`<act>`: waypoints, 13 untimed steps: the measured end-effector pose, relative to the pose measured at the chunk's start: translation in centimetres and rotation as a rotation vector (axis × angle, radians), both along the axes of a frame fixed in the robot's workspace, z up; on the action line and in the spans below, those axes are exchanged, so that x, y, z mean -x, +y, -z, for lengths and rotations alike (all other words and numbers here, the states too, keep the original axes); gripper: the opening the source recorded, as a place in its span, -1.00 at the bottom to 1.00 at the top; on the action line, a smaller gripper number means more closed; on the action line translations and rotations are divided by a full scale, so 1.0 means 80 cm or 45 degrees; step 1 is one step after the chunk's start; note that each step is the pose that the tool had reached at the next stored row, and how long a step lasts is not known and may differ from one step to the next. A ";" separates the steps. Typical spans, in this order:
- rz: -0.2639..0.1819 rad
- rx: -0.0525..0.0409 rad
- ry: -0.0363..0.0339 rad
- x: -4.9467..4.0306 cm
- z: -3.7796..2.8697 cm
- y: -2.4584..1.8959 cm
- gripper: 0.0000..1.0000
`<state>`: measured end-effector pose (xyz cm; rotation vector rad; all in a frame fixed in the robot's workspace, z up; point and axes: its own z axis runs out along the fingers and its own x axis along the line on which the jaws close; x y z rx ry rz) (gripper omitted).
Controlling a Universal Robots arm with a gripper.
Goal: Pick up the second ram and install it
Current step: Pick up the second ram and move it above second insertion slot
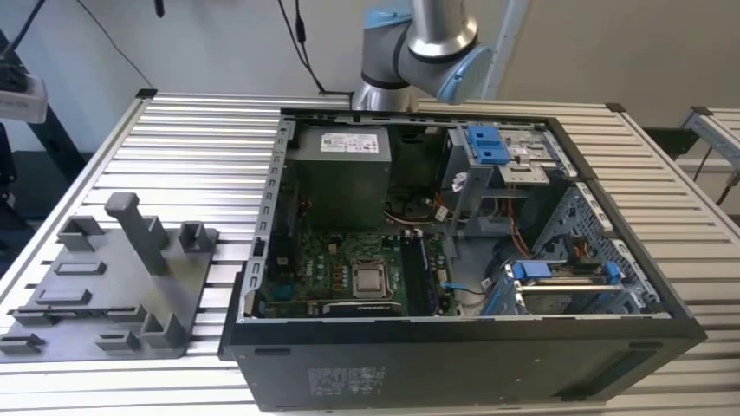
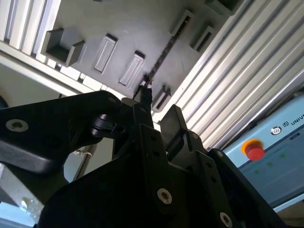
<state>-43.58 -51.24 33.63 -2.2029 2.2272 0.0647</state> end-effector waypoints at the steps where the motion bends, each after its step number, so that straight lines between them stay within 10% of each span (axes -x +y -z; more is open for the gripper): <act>1: 0.000 0.000 0.0000 0.000 0.0004 0.0000 -0.27; 13: 0.000 0.000 -0.0010 0.000 0.0202 0.0035 -0.27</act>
